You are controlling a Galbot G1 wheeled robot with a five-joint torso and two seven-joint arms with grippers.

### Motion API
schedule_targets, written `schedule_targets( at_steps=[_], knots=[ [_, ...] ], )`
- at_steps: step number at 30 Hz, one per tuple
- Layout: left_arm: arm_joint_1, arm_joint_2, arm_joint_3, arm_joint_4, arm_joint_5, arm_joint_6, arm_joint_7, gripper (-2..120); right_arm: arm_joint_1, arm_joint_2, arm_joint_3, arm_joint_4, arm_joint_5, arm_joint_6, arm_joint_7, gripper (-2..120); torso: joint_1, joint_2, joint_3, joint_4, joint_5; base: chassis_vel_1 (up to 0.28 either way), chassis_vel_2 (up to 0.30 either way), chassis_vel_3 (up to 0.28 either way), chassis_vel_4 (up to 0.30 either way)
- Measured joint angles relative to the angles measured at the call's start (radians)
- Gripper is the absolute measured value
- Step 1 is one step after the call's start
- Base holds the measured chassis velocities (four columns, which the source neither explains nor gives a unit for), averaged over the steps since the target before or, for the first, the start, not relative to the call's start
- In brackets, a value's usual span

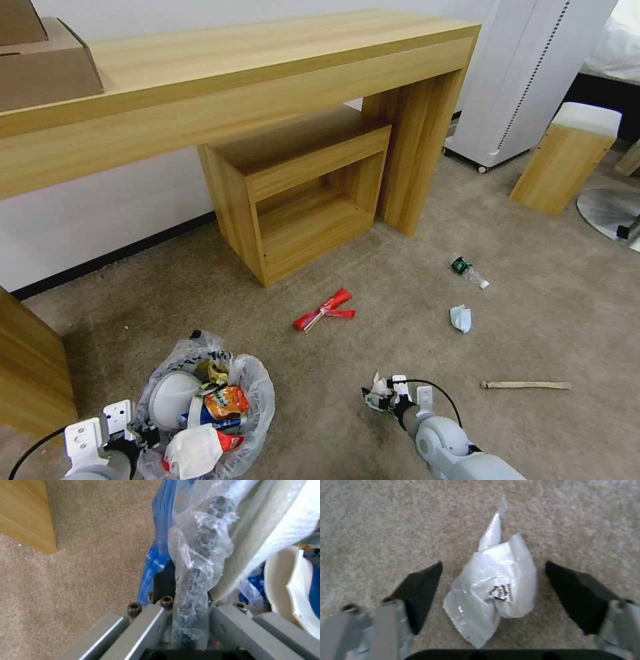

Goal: Pick up the trash bin and place the garbage on the floor into it.

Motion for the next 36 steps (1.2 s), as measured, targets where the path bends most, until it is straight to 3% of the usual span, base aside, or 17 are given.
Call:
schedule_targets(
  at_steps=[7,20,28,32,34,35,36],
  knots=[
    [0.01,-0.007,0.002,-0.005,0.018,-0.005,0.001,0,-0.005,-0.019,0.0,0.005,-0.004,0.004,0.0,54,0.0,0.0,0.0,0.0003,0.0007,0.0,0.0,0.0,0.0],
    [0.011,-0.025,0.012,-0.004,0.058,-0.016,0.007,0,0.006,-0.053,-0.031,0.039,0.008,0.013,0.005,3,0.0,0.0,0.0,0.0005,0.0009,0.0,0.0,0.0,0.0],
    [0.022,-0.026,0.005,-0.018,0.058,-0.015,0.003,0,0.001,-0.07,-0.008,0.093,0.021,0.021,-0.005,0,0.0,0.0,0.0,0.0005,0.0006,0.0,0.0,0.0,0.0],
    [0.029,-0.014,-0.007,-0.035,0.025,-0.01,-0.013,0,-0.007,-0.096,0.047,0.168,0.026,0.074,-0.079,0,0.0,0.0,0.0,0.0003,0.0004,0.0,0.0,0.0,0.0],
    [0.032,-0.008,-0.014,-0.043,0.01,-0.007,-0.021,0,0.001,-0.106,0.075,0.173,-0.007,0.226,-0.242,0,0.0,0.0,0.0,0.0,0.0003,0.0,0.0,0.0,0.0],
    [0.036,-0.002,-0.022,-0.053,-0.008,-0.004,-0.029,0,0.023,-0.113,0.099,0.17,-0.015,0.387,-0.421,0,0.0,0.0,0.0,0.0004,0.0011,0.0,0.0,0.0,0.0],
    [0.036,-0.002,-0.022,-0.053,-0.008,-0.004,-0.029,0,0.023,-0.113,0.099,0.17,-0.015,0.387,-0.421,0,0.0,0.0,0.0,0.0004,0.0011,0.0,0.0,0.0,0.0]
  ],
)
